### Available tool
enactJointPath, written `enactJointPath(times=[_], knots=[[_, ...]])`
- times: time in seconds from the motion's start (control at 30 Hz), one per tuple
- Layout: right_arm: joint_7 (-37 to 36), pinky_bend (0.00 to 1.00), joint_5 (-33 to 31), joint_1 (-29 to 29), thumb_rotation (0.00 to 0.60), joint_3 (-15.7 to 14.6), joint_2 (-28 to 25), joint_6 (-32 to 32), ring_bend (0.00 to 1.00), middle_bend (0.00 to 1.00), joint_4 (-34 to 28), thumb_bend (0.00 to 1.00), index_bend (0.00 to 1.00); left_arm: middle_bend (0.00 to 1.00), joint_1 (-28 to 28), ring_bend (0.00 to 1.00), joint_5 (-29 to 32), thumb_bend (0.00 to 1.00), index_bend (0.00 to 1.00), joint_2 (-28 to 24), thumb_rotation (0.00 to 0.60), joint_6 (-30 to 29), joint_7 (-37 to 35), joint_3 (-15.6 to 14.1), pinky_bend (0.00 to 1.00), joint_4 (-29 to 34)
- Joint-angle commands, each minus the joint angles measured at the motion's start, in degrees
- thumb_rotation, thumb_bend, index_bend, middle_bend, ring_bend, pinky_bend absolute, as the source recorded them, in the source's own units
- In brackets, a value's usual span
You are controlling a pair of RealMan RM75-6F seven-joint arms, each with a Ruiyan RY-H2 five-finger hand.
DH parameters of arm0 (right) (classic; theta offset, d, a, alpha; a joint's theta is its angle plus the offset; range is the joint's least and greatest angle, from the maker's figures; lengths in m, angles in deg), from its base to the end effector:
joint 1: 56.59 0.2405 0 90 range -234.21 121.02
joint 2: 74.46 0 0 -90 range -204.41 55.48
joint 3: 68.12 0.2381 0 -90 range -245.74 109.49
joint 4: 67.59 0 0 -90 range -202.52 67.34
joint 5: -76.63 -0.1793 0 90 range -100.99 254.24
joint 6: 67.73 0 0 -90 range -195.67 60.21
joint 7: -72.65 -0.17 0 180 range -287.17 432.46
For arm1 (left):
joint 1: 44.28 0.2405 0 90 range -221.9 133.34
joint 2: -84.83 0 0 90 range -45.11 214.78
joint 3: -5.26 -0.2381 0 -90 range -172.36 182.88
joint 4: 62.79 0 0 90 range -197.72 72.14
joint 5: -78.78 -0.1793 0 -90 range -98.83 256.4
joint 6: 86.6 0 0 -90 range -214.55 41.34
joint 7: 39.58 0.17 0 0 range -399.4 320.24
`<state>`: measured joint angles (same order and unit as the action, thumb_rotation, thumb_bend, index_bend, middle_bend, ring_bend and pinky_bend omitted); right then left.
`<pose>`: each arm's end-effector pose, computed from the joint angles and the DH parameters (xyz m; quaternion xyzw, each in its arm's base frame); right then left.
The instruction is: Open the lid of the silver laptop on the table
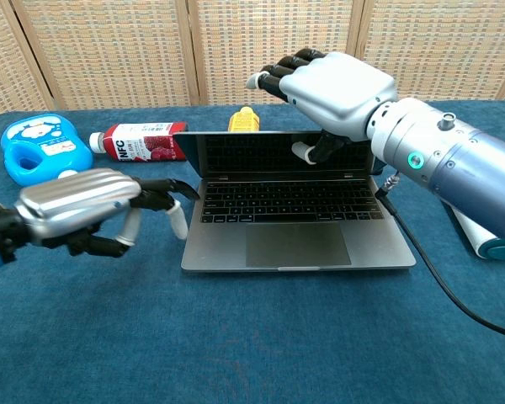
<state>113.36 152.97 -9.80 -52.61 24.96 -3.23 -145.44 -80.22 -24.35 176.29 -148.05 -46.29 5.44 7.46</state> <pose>-0.0479 -0.3543 -0.0010 0.7548 -0.1332 0.4183 0.4874 -0.1470 0.2872 -0.0231 -0.8245 -0.2776 -0.4144 0.2672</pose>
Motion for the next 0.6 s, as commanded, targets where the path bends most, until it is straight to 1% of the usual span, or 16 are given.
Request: enactJointPath(times=[0.03,0.17,0.27,0.4,0.6], knots=[[0.45,0.00,-0.33,0.14,0.600,0.13,-0.29,0.09,0.09,0.15,-0.32,0.54,0.12,0.15,-1.56,0.26,1.46,1.00,0.38,2.68,0.600,1.75,0.83,0.38,0.28,-2.16],[0.78,0.00,-1.22,0.21,0.600,0.18,-0.56,-0.02,0.09,0.15,-0.76,0.54,0.12,0.16,-2.88,0.26,2.97,1.00,0.39,5.23,0.600,2.98,1.44,0.94,0.28,-3.87],[0.94,0.00,-1.39,0.37,0.600,-0.05,-0.83,-0.11,0.09,0.15,-0.83,0.54,0.12,0.17,-3.78,0.27,3.45,1.00,0.40,6.78,0.600,3.83,3.31,0.72,0.29,-4.78],[0.91,0.00,-1.66,0.64,0.600,0.10,-1.20,-0.09,0.09,0.15,-0.80,0.54,0.12,0.18,-4.56,0.28,4.69,1.00,0.41,7.87,0.600,5.22,4.86,0.58,0.30,-4.76],[1.12,0.00,-2.41,0.69,0.600,0.36,-2.43,0.11,0.09,0.15,-0.86,0.54,0.12,0.18,-5.06,0.28,6.84,1.00,0.41,8.53,0.600,6.51,6.96,0.57,0.30,-4.10]])
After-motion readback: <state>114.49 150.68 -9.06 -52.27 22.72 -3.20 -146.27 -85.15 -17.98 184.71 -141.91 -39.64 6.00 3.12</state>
